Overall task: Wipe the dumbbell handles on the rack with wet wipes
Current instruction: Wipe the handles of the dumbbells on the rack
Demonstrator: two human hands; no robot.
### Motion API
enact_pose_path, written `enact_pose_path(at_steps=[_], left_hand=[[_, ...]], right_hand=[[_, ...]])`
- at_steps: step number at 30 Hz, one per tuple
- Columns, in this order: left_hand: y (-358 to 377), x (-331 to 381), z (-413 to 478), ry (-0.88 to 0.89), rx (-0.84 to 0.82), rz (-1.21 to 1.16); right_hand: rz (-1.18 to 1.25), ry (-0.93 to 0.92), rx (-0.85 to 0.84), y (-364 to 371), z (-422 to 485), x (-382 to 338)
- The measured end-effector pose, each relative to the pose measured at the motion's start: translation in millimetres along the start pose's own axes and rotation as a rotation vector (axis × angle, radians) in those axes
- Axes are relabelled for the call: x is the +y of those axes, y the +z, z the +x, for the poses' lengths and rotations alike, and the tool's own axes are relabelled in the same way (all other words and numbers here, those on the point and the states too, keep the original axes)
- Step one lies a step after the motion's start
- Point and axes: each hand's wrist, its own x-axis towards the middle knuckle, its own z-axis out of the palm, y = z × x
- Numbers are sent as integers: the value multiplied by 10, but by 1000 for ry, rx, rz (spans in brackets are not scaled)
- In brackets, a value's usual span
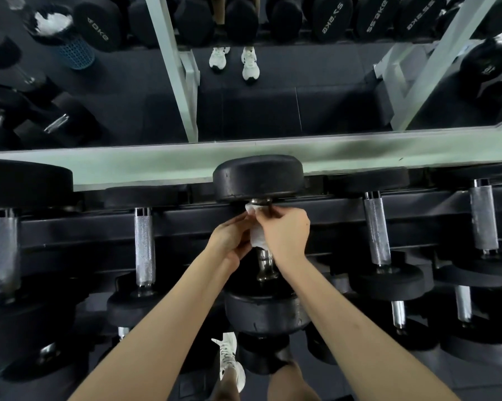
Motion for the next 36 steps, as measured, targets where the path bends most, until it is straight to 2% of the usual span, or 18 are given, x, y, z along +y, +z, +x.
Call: enact_pose_path(at_steps=[2,5,12,17,24,29,36], left_hand=[[26,16,7,-24,11,-27],[-5,-28,19,35,-4,1],[13,-43,24,93,22,65],[-100,-116,-11,177,-50,269],[-295,-144,-70,179,-197,576],[-368,-152,-31,206,-318,944],[-374,-166,-32,224,-338,903]], right_hand=[[97,61,-16,-17,67,10],[227,117,-91,-61,38,101],[241,126,-105,-60,137,110],[351,182,-302,-258,17,239],[162,61,-493,-424,-17,438],[-161,-57,-617,-455,-25,588],[-166,-34,-777,-502,65,582]])
